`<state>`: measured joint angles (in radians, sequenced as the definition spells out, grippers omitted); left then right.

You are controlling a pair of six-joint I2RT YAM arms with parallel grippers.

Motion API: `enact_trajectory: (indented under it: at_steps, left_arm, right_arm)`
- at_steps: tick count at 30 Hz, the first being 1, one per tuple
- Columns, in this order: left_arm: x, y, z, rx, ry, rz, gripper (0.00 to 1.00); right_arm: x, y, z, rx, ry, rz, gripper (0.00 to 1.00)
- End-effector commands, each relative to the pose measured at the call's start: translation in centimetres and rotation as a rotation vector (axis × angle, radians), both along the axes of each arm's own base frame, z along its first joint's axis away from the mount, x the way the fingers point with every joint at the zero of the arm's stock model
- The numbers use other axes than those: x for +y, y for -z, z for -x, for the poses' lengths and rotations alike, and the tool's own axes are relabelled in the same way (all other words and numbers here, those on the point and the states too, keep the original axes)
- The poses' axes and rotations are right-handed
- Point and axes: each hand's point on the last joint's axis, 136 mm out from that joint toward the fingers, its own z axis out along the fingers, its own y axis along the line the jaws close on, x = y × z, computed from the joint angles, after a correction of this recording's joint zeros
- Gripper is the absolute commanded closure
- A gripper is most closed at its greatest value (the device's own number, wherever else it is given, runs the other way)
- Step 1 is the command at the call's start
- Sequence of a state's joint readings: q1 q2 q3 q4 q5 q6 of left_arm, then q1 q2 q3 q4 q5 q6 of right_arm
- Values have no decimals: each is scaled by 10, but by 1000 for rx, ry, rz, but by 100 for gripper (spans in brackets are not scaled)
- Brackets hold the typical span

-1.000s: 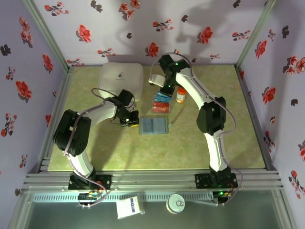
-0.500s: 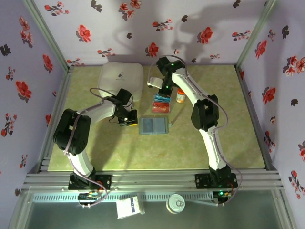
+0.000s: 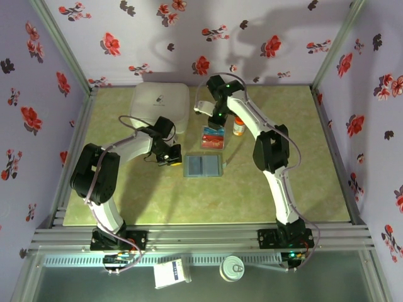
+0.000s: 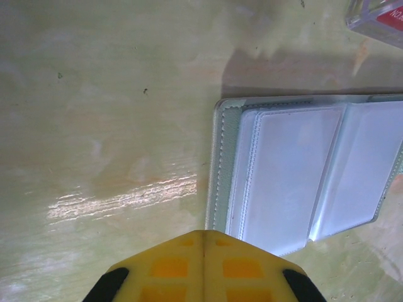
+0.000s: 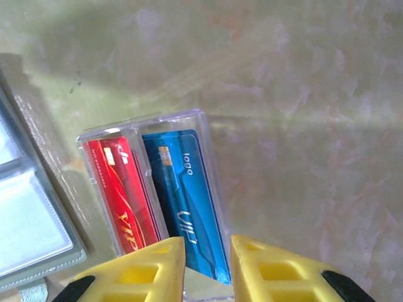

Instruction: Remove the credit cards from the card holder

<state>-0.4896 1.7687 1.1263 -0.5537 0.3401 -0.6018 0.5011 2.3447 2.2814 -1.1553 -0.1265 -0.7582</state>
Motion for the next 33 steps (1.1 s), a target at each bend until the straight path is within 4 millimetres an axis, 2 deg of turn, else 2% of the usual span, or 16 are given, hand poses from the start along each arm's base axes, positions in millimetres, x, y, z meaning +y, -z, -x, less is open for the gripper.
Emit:
enact_trajectory:
  at_steps: [1,4,7,15,20,25,29,33]
  left_arm:
    - [-1,-5,-5,-14,-1,12,100]
    - [-4,-4,-6,-24,-10,24,100]
    - [-10,-1,-8,-42,-23,43,100]
    - [-19,-2,-10,-66,-47,56,100]
    - [-21,-8,-10,-89,-55,65,100]
    - [-25,-8,-6,-86,-40,64,100]
    - [-34,-7,1,-77,1,69,100]
    - [-40,-2,7,-62,29,68,100]
  right_arm:
    - [-2,-31,-15,-100,148,-81,74]
    - [-1,-39,-17,-123,282,-155,72]
    - [2,-42,-8,-109,396,-234,72]
    - [8,-37,39,-91,560,-322,72]
    - [21,-32,72,-57,651,-412,72]
    - [28,-16,95,15,820,-476,72]
    - [38,-1,116,73,874,-497,77]
    - [37,11,132,137,948,-483,79]
